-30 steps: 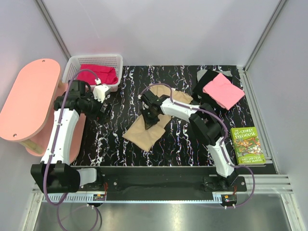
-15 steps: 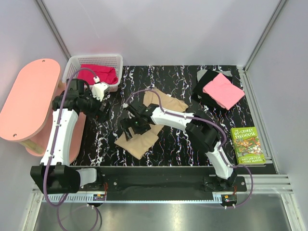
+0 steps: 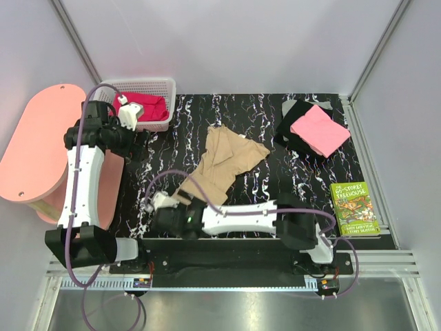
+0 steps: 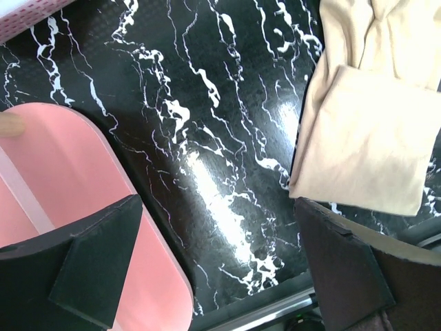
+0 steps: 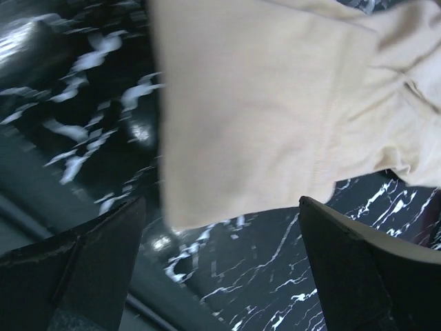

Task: Fold and stack the t-shirts
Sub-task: Grab one side of the 2/3 rectangular tshirt with right arm

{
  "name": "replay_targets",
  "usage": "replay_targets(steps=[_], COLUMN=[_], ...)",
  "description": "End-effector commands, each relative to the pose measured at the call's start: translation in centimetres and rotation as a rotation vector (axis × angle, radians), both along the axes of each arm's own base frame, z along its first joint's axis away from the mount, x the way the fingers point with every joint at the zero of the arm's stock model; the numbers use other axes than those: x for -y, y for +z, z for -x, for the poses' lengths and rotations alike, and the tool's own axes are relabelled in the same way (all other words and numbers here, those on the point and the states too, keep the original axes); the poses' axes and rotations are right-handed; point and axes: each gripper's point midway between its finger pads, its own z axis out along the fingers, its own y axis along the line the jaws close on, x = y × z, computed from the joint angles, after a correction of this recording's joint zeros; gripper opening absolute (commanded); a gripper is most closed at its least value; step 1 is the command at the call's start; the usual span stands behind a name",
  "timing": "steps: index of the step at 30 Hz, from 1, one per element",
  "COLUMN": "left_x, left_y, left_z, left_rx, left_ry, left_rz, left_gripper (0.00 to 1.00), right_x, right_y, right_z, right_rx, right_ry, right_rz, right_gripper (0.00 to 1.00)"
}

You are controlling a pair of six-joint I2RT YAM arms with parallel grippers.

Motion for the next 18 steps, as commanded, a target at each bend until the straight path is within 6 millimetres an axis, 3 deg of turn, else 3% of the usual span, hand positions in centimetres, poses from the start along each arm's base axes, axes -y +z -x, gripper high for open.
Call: replay_targets(steps=[1,10,15,18], left_x=[0.1,0.3,0.2,0.2], left_y=[2.3,2.4,2.6,2.7], left_z=[-1.8,-1.5,-1.5,-1.5], left_rx=[0.058,0.056,0.066,0.072], left_ry=[0.026,0.014,0.012,0.003], left_rz=[0.028,0.032,0.021,0.013], left_gripper=[0.99,0.99,0.99,0.99], right_x=[-1.0,-3.6,-3.7,-3.1], right_y=[0.5,-2.9,-5.2,-6.4], right_z=[0.3,1.3,0.9,0.4], right_rx=[0.18,0.168,0.154,0.118], right_ry=[0.038,0.055,0.028,-0.008], right_rz=[0.102,0.133,0.154,0.154], right_gripper=[1.0,1.0,0.99,0.91])
